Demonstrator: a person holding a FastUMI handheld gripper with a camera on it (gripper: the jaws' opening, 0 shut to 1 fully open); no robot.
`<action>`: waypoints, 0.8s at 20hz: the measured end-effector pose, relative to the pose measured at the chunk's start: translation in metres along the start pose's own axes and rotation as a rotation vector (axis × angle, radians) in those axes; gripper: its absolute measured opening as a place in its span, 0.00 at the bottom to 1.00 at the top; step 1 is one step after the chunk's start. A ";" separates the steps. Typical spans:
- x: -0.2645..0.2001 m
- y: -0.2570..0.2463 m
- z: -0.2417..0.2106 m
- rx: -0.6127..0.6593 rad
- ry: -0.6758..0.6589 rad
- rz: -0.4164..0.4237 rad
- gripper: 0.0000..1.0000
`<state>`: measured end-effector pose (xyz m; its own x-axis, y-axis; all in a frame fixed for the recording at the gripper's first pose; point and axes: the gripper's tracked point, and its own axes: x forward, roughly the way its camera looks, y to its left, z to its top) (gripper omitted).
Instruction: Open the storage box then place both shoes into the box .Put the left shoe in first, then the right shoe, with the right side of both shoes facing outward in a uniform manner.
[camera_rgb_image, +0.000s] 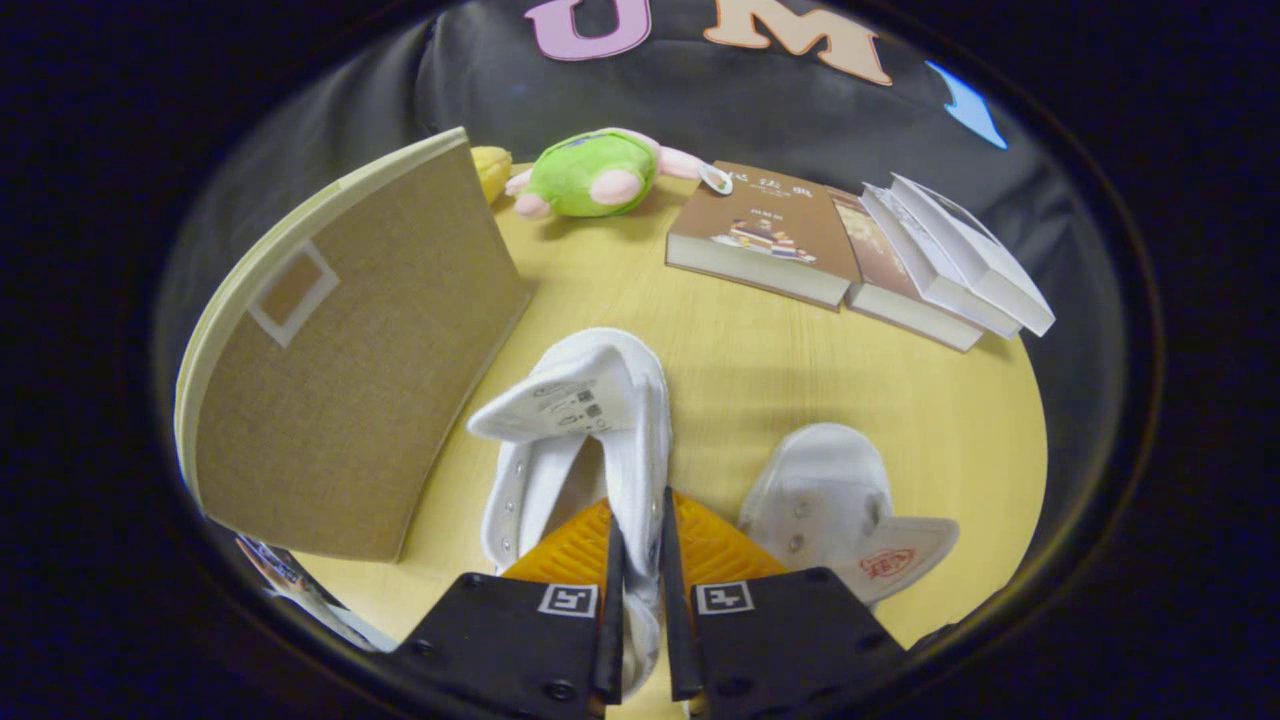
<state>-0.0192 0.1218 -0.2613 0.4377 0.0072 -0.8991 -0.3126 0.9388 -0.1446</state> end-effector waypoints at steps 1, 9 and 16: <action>0.002 0.002 -0.001 0.029 0.018 0.032 0.17; -0.002 0.014 -0.003 0.404 0.086 0.294 0.07; -0.049 0.038 0.021 0.500 0.031 0.445 0.07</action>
<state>-0.0353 0.1645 -0.2144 0.3311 0.4276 -0.8412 -0.0261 0.8952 0.4448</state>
